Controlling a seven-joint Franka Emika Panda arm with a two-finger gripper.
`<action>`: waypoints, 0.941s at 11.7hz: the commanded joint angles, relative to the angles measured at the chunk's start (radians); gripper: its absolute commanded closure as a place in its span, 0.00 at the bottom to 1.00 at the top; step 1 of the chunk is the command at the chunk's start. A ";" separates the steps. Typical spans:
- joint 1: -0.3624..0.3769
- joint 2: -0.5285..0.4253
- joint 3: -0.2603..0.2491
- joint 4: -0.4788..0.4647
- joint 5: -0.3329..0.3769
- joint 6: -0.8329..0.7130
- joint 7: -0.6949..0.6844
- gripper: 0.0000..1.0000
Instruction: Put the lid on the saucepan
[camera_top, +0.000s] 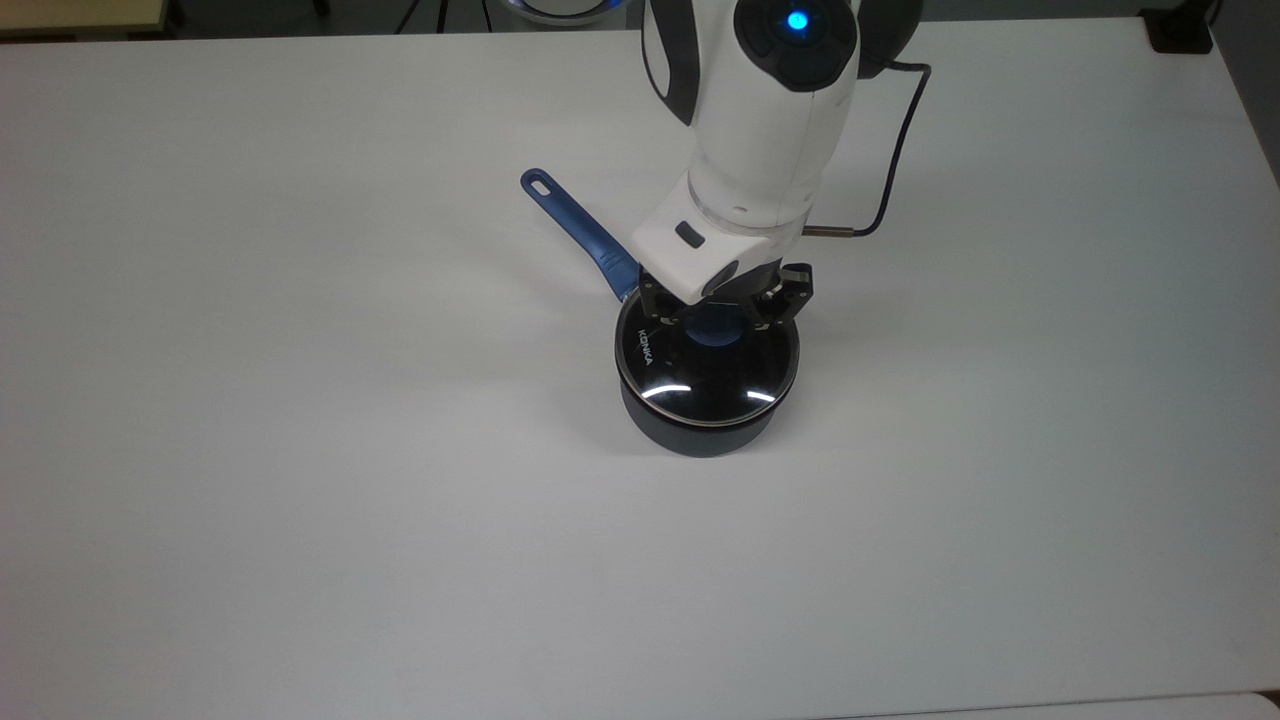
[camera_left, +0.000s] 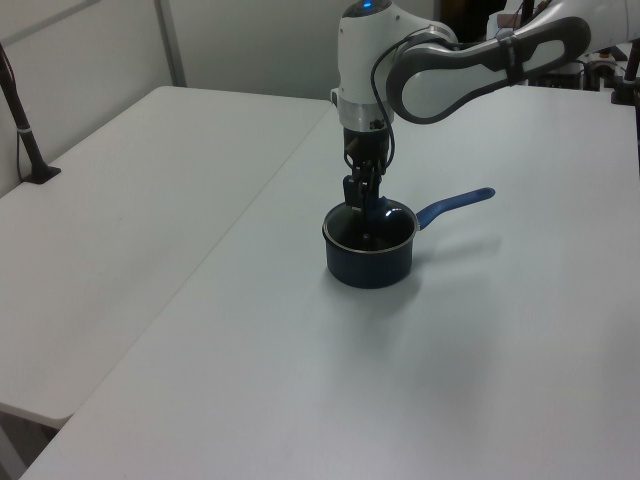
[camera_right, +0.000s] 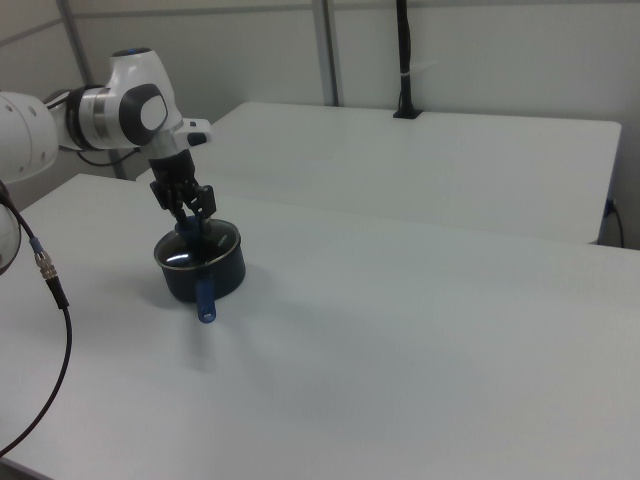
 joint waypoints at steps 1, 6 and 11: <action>0.000 0.011 -0.012 -0.002 -0.016 0.044 0.019 0.68; 0.002 0.005 -0.012 -0.001 -0.019 0.029 0.019 0.00; 0.000 -0.146 -0.012 -0.017 -0.009 -0.139 0.009 0.00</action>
